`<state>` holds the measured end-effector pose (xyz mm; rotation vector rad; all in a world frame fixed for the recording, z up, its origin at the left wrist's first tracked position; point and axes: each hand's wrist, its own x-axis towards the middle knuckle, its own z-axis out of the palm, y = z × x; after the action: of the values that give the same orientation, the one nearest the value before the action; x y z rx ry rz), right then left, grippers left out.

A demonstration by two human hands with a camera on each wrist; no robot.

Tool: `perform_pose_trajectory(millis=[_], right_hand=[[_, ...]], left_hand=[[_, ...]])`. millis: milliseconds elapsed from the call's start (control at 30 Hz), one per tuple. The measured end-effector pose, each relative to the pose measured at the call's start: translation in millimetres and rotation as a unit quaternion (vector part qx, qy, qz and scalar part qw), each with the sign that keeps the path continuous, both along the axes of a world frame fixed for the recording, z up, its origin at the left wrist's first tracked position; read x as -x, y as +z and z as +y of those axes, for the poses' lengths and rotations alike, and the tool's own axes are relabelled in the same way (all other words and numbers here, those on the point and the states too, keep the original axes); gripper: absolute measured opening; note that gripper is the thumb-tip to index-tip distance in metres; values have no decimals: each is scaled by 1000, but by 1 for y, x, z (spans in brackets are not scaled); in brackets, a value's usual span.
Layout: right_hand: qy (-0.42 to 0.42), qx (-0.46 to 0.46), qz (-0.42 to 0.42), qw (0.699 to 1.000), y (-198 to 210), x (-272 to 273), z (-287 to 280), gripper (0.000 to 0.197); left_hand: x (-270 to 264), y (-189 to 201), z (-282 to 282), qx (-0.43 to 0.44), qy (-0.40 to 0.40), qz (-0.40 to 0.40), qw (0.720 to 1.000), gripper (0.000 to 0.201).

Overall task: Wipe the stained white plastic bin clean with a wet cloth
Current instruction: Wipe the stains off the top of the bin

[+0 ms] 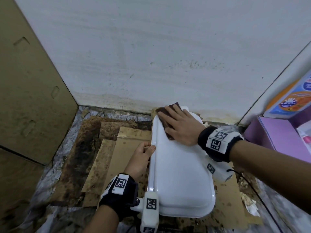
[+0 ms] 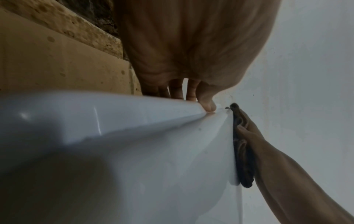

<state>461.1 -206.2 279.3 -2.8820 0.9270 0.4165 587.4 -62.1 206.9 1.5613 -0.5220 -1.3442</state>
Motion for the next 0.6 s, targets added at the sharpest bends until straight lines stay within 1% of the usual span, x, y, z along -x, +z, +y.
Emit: perform_pose_trajectory(millis=[67, 200, 333, 400, 500, 600], right_hand=[[42, 9, 9, 999, -2, 0, 18, 78], [82, -7, -14, 997, -5, 10, 51, 73], [64, -27, -67, 995, -10, 28, 88, 53], [50, -28, -94, 994, -14, 36, 108, 50], [33, -1, -119, 992, -20, 46, 136, 48], [40, 22, -117, 992, -22, 55, 158, 47]], left_hand=[[1, 0, 1, 1, 9, 11, 1000, 25], [1, 0, 4, 12, 30, 22, 999, 22], [2, 5, 9, 10, 58, 62, 996, 16], [2, 9, 13, 6, 74, 85, 994, 20], [2, 20, 21, 4, 93, 116, 989, 28], [4, 32, 31, 4, 77, 98, 992, 28]])
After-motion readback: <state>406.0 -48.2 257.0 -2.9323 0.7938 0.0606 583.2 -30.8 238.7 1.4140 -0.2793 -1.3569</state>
